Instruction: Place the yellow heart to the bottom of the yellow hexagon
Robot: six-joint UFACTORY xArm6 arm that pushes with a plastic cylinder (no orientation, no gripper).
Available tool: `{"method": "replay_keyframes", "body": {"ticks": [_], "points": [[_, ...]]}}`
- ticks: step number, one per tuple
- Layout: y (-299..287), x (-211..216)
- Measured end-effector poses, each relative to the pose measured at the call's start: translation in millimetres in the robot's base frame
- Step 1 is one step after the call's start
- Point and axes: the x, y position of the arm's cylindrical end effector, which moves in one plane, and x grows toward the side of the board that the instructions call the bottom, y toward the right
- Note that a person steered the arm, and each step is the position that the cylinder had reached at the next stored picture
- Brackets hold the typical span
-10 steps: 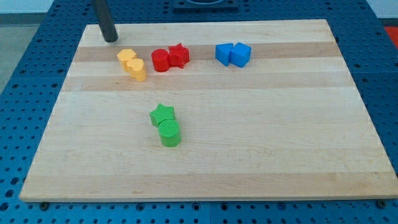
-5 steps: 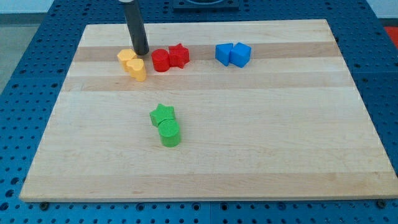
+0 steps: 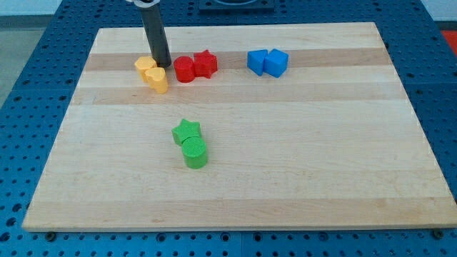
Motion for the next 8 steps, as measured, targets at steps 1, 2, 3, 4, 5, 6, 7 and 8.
{"method": "replay_keyframes", "body": {"ticks": [1, 2, 3, 4, 5, 6, 7, 8], "points": [[2, 17], [2, 22], [2, 43], [2, 63], [2, 75], [27, 94], [31, 101], [31, 128]]}}
